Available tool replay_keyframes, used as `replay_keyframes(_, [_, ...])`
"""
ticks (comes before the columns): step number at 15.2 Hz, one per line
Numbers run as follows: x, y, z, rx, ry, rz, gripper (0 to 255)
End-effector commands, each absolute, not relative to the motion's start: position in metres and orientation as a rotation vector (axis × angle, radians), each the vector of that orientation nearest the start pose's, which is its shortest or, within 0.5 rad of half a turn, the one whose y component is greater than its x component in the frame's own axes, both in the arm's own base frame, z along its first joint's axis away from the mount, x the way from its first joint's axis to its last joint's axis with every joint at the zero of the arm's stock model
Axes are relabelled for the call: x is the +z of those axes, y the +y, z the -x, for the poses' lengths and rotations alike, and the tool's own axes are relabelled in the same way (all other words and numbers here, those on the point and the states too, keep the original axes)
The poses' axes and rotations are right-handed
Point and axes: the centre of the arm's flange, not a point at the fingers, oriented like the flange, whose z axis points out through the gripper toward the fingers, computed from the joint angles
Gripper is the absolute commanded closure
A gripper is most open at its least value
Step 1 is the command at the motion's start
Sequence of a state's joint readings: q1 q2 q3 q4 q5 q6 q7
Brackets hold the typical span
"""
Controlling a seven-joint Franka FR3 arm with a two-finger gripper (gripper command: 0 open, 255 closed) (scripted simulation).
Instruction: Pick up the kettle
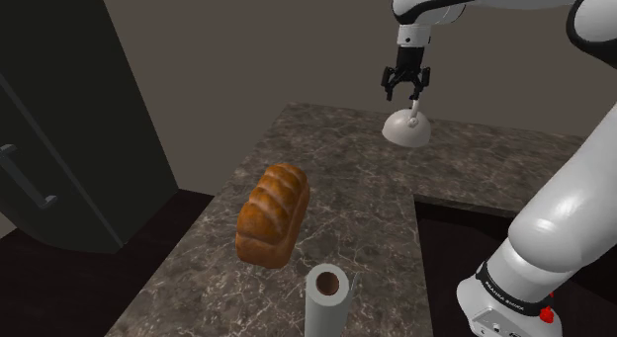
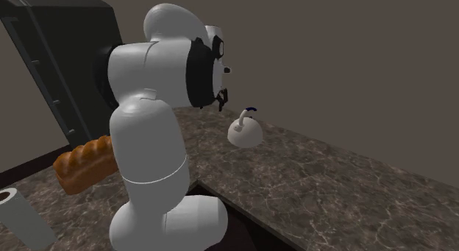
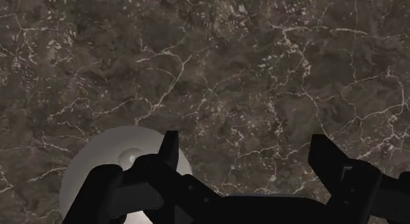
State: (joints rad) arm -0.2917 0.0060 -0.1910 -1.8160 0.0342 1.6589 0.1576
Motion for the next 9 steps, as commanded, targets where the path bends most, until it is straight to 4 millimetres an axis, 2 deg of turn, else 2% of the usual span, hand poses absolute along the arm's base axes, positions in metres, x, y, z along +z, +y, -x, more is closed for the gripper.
replay_keyframes(1, [0.504,-0.278,-0.492,0.25,1.072,2.869,0])
replay_keyframes(9, [0.468,-0.388,-0.49,0.29,1.428,2.656,0])
